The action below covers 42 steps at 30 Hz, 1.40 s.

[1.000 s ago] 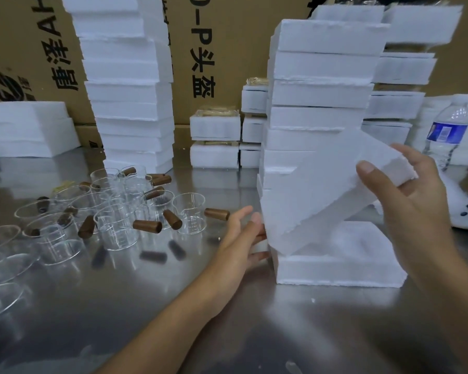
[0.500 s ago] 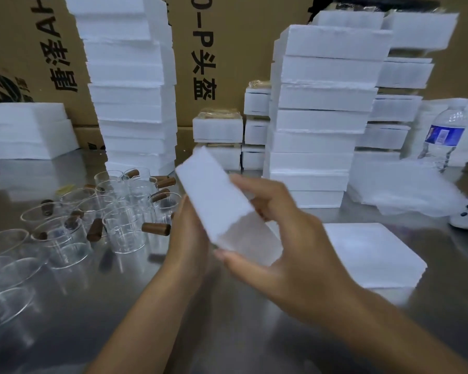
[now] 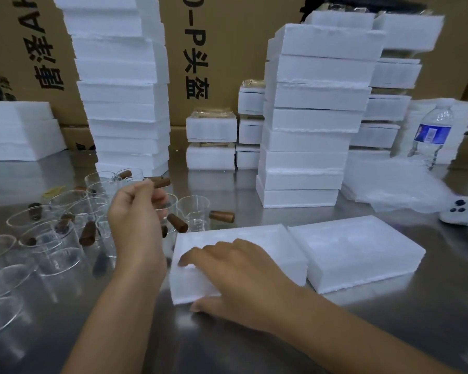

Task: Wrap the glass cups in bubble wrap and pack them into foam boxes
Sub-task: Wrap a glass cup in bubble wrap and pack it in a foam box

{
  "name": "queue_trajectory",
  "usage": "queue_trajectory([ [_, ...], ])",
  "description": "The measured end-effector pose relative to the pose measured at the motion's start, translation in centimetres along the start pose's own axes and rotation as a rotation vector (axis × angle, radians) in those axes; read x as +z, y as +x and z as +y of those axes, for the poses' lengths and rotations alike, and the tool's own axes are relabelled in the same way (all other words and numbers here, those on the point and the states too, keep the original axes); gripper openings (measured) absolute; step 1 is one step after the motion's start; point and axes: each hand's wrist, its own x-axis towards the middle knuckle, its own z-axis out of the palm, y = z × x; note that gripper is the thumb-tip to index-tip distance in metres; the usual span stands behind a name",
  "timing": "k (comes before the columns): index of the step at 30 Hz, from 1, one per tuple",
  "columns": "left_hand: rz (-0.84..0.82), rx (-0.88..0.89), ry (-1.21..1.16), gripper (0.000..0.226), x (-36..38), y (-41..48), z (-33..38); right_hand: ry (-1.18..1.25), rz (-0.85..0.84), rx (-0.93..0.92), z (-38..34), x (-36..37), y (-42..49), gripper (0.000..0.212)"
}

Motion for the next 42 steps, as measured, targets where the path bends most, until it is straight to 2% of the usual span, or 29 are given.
queue_trajectory([
  [3,-0.058,0.002,0.006,0.021,0.5,-0.6,-0.3,0.115,0.001,0.042,0.0,-0.5,0.4,0.041],
  [6,-0.095,-0.027,-0.015,0.022,0.9,-1.0,-0.4,0.318,0.183,0.229,1.4,-1.8,1.6,0.026],
  [8,-0.103,-0.042,-0.016,0.022,1.1,-1.3,-0.5,0.35,0.32,0.388,3.1,-2.0,2.9,0.021],
  [9,-0.106,-0.046,-0.014,0.022,1.2,-1.4,-0.6,0.327,0.326,0.467,3.9,-2.0,3.6,0.023],
  [12,-0.115,-0.061,-0.006,0.022,1.3,-1.6,-0.9,0.211,0.069,0.624,5.8,-1.1,5.2,0.037],
  [14,-0.117,-0.064,-0.003,0.023,1.3,-1.6,-1.1,0.16,-0.095,0.669,6.7,-0.5,5.9,0.034],
  [18,-0.124,-0.078,-0.006,0.021,1.2,-1.6,-1.2,0.244,-0.218,0.684,7.9,0.3,6.5,0.023],
  [21,-0.137,-0.083,-0.012,0.019,1.3,-1.8,-1.0,0.205,-0.169,0.682,8.1,0.1,6.4,0.022],
  [25,-0.146,-0.093,-0.01,0.019,1.4,-2.1,-0.6,0.273,0.034,0.689,8.5,-1.1,5.2,0.022],
  [30,-0.18,-0.098,-0.031,0.02,2.1,-2.7,-0.3,0.499,0.464,0.698,8.4,-3.4,1.1,0.029],
  [32,-0.244,-0.117,-0.066,0.014,2.5,-3.1,-0.2,0.635,0.54,0.673,8.2,-4.4,-0.8,0.029],
  [34,-0.351,-0.158,-0.133,0.006,3.0,-3.6,-0.1,0.741,0.512,0.625,8.1,-5.7,-2.6,0.027],
  [38,-0.579,-0.307,-0.215,0.061,5.2,-5.4,-0.2,0.854,0.421,0.543,8.7,-7.4,-5.2,0.024],
  [40,-0.644,-0.402,-0.264,0.066,6.6,-6.5,-0.4,0.852,0.425,0.557,9.2,-7.9,-6.0,0.025],
  [42,-0.648,-0.489,-0.324,0.057,7.6,-7.4,-0.6,0.821,0.44,0.593,9.8,-8.1,-6.6,0.03],
])
